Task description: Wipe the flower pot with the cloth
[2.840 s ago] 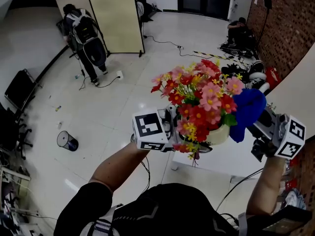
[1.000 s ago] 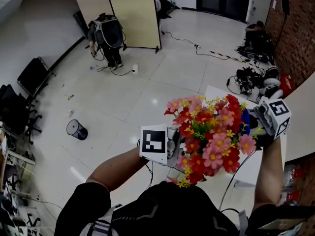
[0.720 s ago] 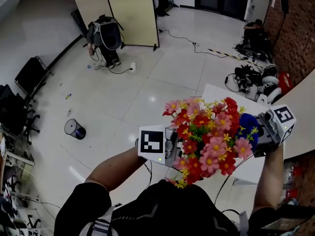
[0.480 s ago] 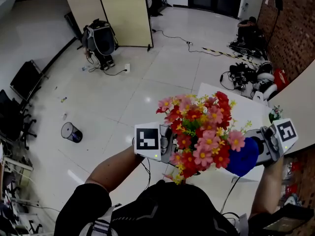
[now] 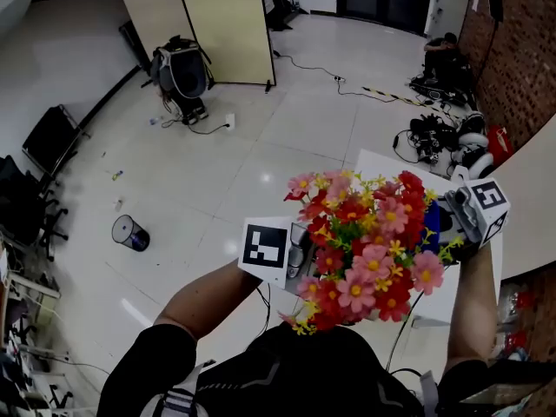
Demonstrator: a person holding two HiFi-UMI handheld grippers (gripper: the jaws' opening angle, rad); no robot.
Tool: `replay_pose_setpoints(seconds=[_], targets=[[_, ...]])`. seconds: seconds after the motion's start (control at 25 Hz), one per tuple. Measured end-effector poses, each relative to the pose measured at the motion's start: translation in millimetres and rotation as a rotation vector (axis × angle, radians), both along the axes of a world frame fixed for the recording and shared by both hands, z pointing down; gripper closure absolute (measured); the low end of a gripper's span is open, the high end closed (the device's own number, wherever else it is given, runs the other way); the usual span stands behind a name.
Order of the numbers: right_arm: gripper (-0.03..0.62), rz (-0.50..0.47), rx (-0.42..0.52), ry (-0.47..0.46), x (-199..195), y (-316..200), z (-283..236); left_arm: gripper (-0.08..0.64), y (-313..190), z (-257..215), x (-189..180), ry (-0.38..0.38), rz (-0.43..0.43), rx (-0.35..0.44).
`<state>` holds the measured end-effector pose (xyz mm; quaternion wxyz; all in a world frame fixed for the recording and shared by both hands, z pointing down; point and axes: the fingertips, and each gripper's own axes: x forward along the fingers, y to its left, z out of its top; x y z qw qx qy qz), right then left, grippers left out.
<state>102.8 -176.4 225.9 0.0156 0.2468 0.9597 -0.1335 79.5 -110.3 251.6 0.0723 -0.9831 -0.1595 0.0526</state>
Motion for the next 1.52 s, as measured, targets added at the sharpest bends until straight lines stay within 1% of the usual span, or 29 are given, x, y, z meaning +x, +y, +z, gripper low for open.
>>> replay_pose_setpoints(seconds=[0.12, 0.24, 0.32, 0.44, 0.56, 0.72, 0.8, 0.88, 0.96, 1.04, 1.16, 1.24, 1.32, 1.36, 1.44, 1.52], targets=[[0.528, -0.071, -0.028, -0.022, -3.1, -3.4, 2.4, -0.009, -0.8, 0.3, -1.0, 0.006, -0.008, 0.001], [0.528, -0.155, -0.081, -0.019, -4.2, -0.3, 6.2, -0.009, -6.2, 8.5, -0.2, -0.014, -0.034, 0.029], [0.528, -0.169, -0.081, -0.010, -3.7, 3.3, 3.7, -0.009, -7.1, 7.9, 0.9, -0.011, -0.036, 0.036], [0.528, -0.139, -0.057, 0.009, -0.3, 6.3, -2.1, -0.009, -7.3, 3.8, 1.7, -0.008, -0.013, 0.050], [0.528, -0.101, -0.044, 0.009, 4.8, 14.5, -4.2, -0.009, -6.4, 6.5, 0.5, -0.017, 0.004, 0.066], [0.528, -0.025, -0.027, -0.027, 15.5, 36.8, -5.4, -0.009, -6.9, 13.5, -1.9, -0.022, -0.001, 0.032], [0.528, -0.013, 0.018, -0.041, 20.8, 57.9, -3.7, -0.009, -10.2, 15.6, -2.1, -0.026, -0.028, 0.019], [0.528, 0.013, 0.091, -0.045, 23.0, 82.9, 4.6, -0.009, -16.7, 19.4, -3.4, -0.034, -0.088, 0.017], [0.528, 0.074, 0.132, -0.069, 26.0, 100.3, 14.3, -0.009, -23.3, 25.5, -5.8, -0.047, -0.153, 0.021], [0.528, 0.179, 0.135, -0.130, 33.8, 103.1, 19.5, -0.009, -31.7, 30.2, -6.6, -0.047, -0.212, 0.013], [0.528, 0.410, 0.120, -0.242, 49.9, 86.0, 20.9, -0.009, -44.1, 26.1, -5.1, -0.019, -0.281, -0.029], [0.528, 0.574, 0.083, -0.325, 63.1, 61.4, 12.7, -0.009, -53.8, 9.8, -6.9, 0.012, -0.303, -0.055], [0.528, 0.711, 0.041, -0.380, 70.8, 31.3, 2.2, -0.009, -67.8, -13.7, -11.2, 0.042, -0.315, -0.084], [0.528, 0.766, 0.026, -0.384, 71.0, 17.6, 0.9, -0.009, -74.5, -23.8, -12.6, 0.050, -0.324, -0.099], [0.528, 0.858, 0.013, -0.362, 67.9, -4.4, 6.0, -0.009, -84.3, -37.7, -10.2, 0.047, -0.354, -0.111], [0.528, 0.948, 0.009, -0.342, 68.7, -21.6, 13.1, -0.009, -89.3, -46.7, 2.2, 0.035, -0.386, -0.110]])
